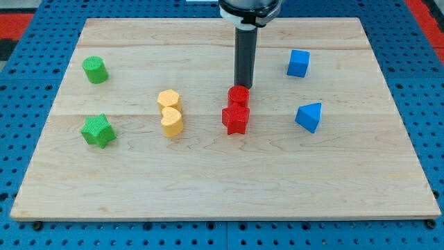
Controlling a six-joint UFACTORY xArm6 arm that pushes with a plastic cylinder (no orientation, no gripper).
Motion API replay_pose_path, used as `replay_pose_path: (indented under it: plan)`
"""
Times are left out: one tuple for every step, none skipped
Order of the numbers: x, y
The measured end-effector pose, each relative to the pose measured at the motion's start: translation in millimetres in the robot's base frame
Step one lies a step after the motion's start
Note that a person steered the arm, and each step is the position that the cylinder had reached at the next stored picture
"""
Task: Push the blue cube a bit down
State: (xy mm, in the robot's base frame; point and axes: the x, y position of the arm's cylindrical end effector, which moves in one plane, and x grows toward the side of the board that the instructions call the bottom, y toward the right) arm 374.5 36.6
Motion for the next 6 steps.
replay_pose_path:
  plan:
    - [-47, 1]
    - [-94, 21]
    - [-111, 113]
    - [-100, 141]
    - [-64, 139]
    - [-31, 128]
